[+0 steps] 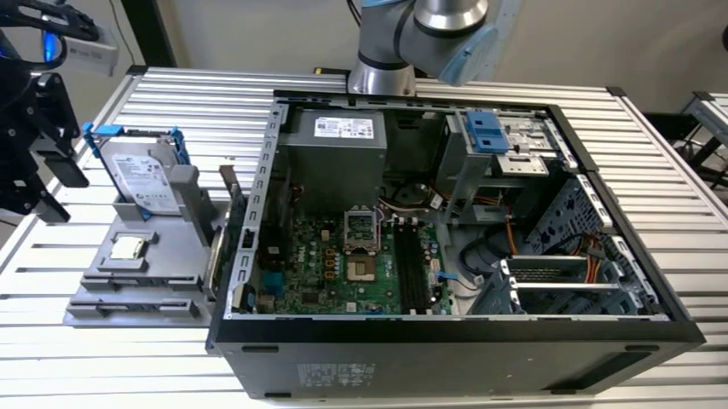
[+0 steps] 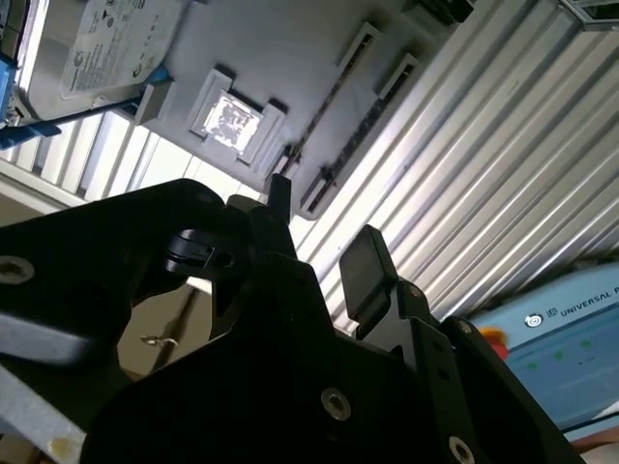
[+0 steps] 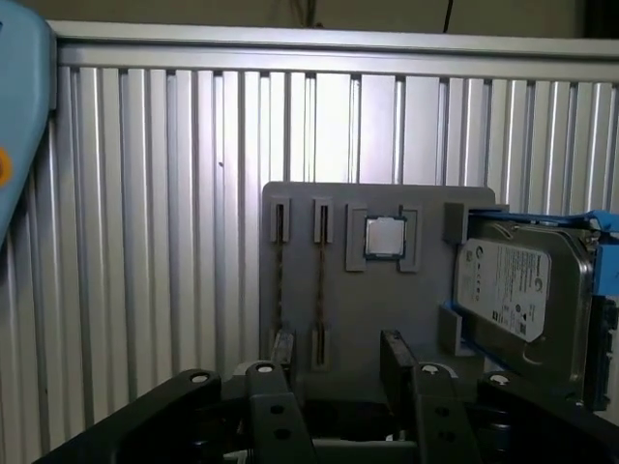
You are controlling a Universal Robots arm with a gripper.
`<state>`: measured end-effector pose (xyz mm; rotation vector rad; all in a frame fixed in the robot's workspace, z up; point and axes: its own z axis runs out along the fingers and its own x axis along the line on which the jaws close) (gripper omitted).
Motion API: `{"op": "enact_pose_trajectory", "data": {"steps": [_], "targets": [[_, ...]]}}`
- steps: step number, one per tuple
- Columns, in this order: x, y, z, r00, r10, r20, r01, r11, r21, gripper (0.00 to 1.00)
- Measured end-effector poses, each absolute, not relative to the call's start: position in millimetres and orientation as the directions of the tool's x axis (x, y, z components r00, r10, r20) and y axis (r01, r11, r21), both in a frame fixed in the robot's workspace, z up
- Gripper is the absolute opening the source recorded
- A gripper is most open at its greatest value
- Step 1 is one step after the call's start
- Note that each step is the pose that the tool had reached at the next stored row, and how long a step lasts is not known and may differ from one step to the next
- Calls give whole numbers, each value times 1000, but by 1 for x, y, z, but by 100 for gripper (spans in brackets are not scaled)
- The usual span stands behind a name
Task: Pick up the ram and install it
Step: 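Pick up the ram and move it above insertion slot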
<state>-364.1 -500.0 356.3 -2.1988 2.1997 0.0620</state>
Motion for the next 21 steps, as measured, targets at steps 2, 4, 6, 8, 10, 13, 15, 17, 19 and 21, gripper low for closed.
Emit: {"op": "enact_pose_trajectory", "data": {"steps": [2, 4, 6, 8, 10, 13, 15, 17, 19, 21], "targets": [[-364, -500, 354, -1, -999, -50, -1000, 1, 6, 100], [-363, -500, 351, -1, -999, -50, -1000, 1, 6, 100], [-363, -502, 348, -1, -999, -50, -1000, 1, 6, 100], [-363, -504, 345, -2, -999, -50, -1000, 1, 6, 100], [-363, -506, 342, -2, -999, -50, -1000, 2, 6, 100], [-363, -507, 337, -2, -999, -50, -1000, 2, 6, 100], [-363, -508, 334, -2, -999, -50, -1000, 2, 6, 100], [-362, -508, 331, -2, -999, -49, -1000, 2, 6, 100], [-362, -509, 328, -2, -999, -49, -1000, 2, 6, 100], [-362, -510, 325, -2, -999, -49, -1000, 2, 6, 100]]}}
